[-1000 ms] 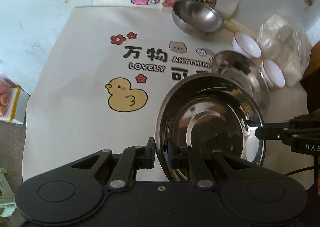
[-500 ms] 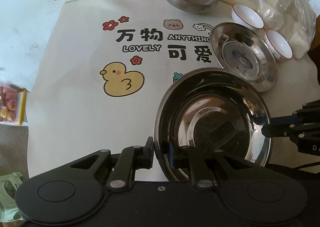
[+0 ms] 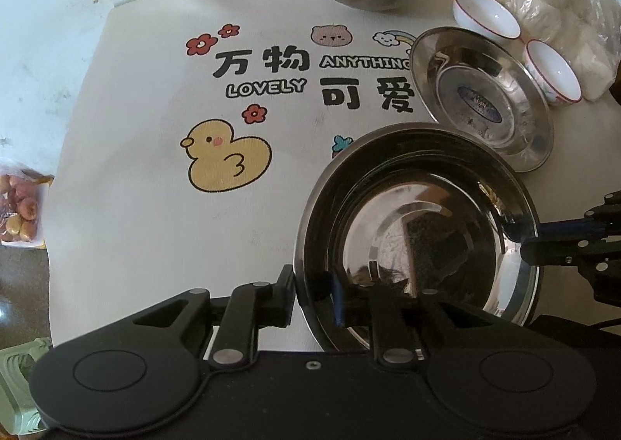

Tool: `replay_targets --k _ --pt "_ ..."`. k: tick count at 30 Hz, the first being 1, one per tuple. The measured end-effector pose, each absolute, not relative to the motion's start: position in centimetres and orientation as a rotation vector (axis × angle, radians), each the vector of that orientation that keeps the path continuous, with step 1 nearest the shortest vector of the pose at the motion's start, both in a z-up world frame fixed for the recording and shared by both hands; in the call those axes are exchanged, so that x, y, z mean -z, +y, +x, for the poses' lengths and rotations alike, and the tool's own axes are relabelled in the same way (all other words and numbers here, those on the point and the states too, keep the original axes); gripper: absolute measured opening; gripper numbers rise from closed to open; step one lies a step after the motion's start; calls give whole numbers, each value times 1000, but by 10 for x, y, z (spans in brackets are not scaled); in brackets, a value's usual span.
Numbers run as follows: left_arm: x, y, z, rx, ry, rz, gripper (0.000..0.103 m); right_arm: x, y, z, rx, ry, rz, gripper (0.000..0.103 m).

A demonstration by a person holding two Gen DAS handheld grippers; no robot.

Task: Organize plates and bowls
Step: 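Lift the plate with both grippers, lower it onto the plate by the duck, open, then move both grippers to the blue-label steel plate and close them on its rim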

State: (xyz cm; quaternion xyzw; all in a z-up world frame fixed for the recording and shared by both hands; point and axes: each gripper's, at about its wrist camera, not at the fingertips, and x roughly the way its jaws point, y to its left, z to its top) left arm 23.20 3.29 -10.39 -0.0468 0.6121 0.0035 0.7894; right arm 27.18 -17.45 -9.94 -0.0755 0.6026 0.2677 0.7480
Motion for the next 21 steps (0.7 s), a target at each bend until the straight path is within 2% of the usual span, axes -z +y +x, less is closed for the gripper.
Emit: replay_targets --k 7,9,12,13,15,17,20,21 --pt "105 33 233 -13 1326 -108 21 100 -176 272 -583 1319 -154 20" --pt "104 34 232 -19 1322 -109 22 100 -177 271 -584 1319 -152 25" --pt "100 38 231 -34 1306 -114 27 98 -177 271 -595 1304 -140 27" --pt "98 39 231 -39 1300 -117 32 97 -178 271 -595 1301 -140 28" --pt "94 41 232 -48 1282 -121 41 96 -180 271 -589 1294 -124 38" --pt "90 42 234 -54 1266 -128 59 95 -184 272 -579 1285 -99 46" --pt "83 42 240 -61 1239 -135 75 92 -194 275 -551 1270 -61 60" --pt "81 42 243 -63 1230 -135 78 92 -197 276 -538 1265 -48 65"
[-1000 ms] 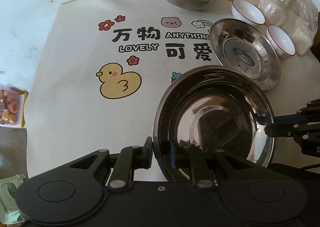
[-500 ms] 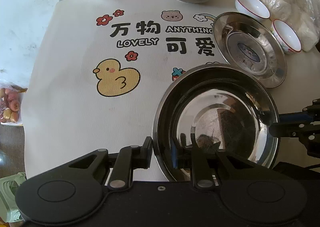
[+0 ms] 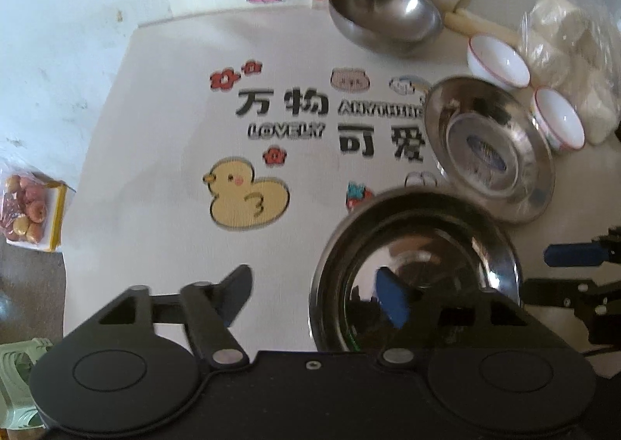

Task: Organize plates and bowls
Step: 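Move both grippers to the blue-label steel plate and close them on its rim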

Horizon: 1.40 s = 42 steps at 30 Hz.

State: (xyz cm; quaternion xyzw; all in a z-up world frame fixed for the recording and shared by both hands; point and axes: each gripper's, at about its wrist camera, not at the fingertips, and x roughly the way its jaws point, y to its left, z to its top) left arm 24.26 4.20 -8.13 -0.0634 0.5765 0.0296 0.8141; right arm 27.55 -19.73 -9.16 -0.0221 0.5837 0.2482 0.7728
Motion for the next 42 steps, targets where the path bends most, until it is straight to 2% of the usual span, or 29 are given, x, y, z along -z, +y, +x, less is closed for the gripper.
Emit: replay_targets --k 6,12,24,42 --pt "74 34 268 -43 1185 -125 99 90 -222 279 -455 1229 25 88" --pt "74 14 295 25 1159 -67 101 89 -246 280 -388 1189 86 103" --pt "85 -27 349 131 1144 23 102 96 -276 281 -292 1140 173 103" --pt "110 -36 382 135 1190 105 102 111 -270 306 -273 1094 193 103"
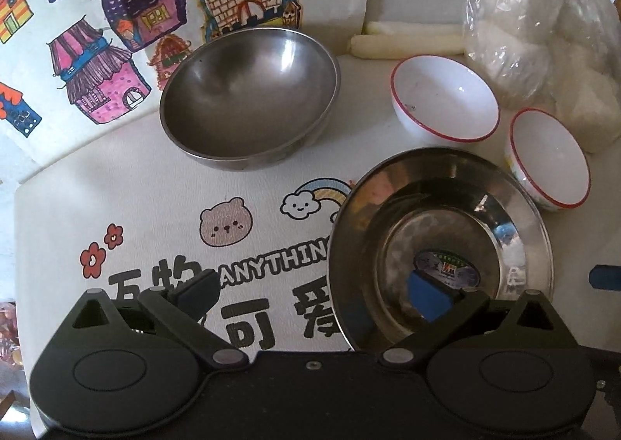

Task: Organize plates and bowls
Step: 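Move both grippers to the blue-label steel plate and close them on its rim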

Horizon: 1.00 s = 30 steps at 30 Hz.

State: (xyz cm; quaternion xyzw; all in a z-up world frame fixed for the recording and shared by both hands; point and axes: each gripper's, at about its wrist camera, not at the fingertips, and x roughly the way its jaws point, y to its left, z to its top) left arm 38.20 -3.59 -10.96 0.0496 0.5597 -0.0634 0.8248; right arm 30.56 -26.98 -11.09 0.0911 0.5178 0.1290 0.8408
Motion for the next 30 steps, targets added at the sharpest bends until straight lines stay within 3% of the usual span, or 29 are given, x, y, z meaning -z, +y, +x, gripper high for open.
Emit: replay_targets --k 5,9,15,21,22,24,26,30 --pt "114 -41 384 124 1211 138 102 113 -262 314 -282 1088 169 102" --pt "115 -44 384 114 1215 163 102 116 -259 320 -290 1097 186 87" --pt "117 -41 384 130 1240 126 91 119 -255 325 -278 1121 197 70" --pt "120 -40 386 168 1255 71 71 122 -254 327 -261 1144 194 50" --pt "120 -40 385 178 1254 58 65 122 -255 327 -257 1145 194 49" --pt "118 -40 385 189 1241 55 53 122 -255 327 -253 1146 197 33" --pt "115 -40 386 214 1236 31 29 122 -254 327 -251 1145 203 29" --pt "114 -39 389 213 1247 -2 28 121 -254 328 -235 1137 211 26"
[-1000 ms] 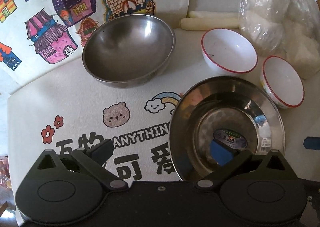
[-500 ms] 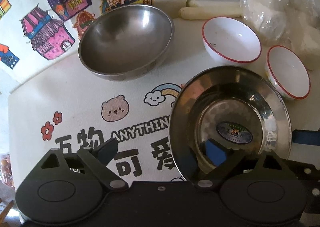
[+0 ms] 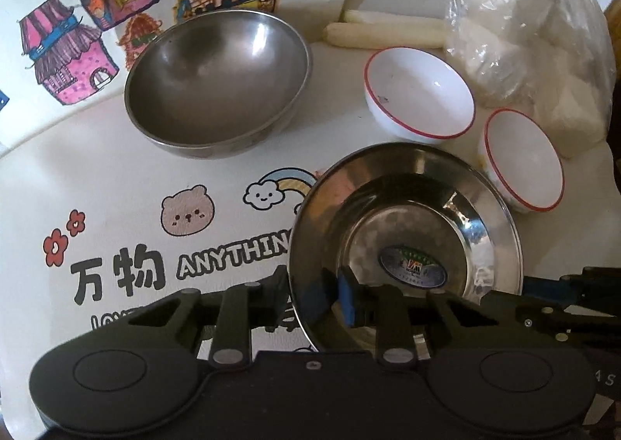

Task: Organize plates and bowls
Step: 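Move both grippers to the blue-label steel plate and close them on its rim, then lift the blue-label plate with both grippers and lower it onto the plate stack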

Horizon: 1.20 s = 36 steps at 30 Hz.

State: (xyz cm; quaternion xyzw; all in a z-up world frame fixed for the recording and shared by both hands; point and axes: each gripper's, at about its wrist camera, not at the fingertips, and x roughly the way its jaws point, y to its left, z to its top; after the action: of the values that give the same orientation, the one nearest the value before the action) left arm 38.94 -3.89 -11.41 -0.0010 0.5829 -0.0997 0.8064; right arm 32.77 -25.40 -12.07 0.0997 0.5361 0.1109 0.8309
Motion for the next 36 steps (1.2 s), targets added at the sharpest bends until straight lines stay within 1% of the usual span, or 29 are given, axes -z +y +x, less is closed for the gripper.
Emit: replay_targets --k 9,22,36 --pt "95 -31 383 220 1201 -27 25 116 -255 322 -228 1114 224 22" --pt "59 -24 375 208 1097 -54 23 89 -252 317 -244 1035 210 22" --pt "42 12 327 145 1045 -144 23 66 -235 305 -376 1026 152 22"
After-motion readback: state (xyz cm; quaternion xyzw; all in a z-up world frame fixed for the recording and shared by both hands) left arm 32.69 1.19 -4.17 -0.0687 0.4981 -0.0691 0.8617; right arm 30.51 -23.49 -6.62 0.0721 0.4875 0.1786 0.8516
